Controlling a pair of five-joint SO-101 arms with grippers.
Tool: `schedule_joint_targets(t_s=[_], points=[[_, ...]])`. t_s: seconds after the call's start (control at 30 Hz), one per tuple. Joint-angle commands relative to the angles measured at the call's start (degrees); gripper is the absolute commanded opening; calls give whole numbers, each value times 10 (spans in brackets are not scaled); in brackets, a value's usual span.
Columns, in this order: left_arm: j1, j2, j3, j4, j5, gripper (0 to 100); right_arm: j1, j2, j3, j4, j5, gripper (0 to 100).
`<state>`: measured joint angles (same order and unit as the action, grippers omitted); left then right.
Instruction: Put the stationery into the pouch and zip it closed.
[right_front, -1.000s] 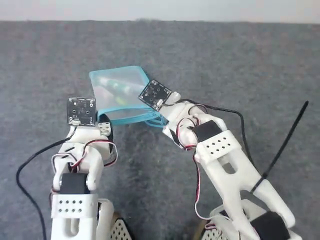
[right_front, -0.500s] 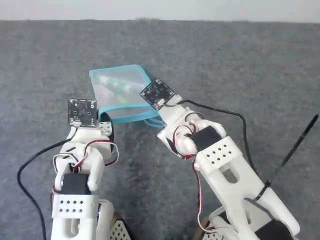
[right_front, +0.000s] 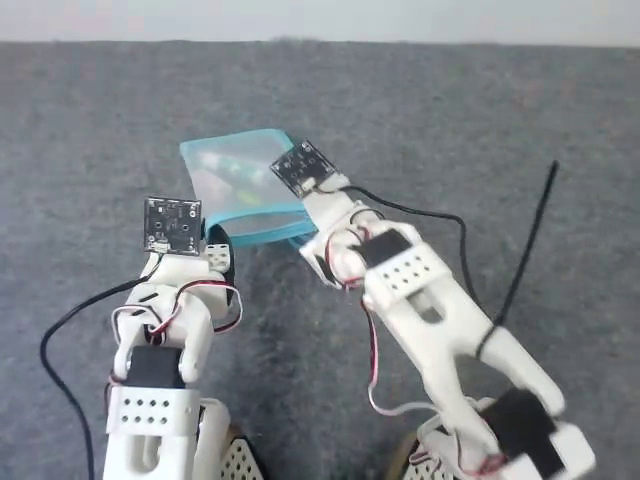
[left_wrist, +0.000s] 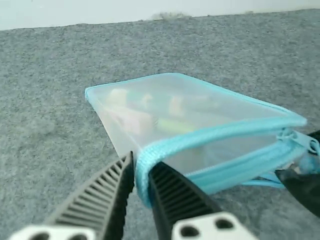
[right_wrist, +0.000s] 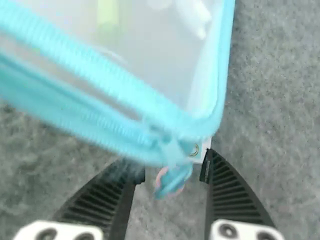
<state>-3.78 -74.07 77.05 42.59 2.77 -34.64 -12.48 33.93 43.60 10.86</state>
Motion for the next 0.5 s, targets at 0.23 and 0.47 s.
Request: schedule_joint_targets(t_s=[0.23, 0.47], points=[[8, -5, -7, -24, 11, 10, 7, 4, -75, 38, -4, 7], [57, -4, 13, -37, -6, 9, -16, -140, -79, 134, 15, 6]])
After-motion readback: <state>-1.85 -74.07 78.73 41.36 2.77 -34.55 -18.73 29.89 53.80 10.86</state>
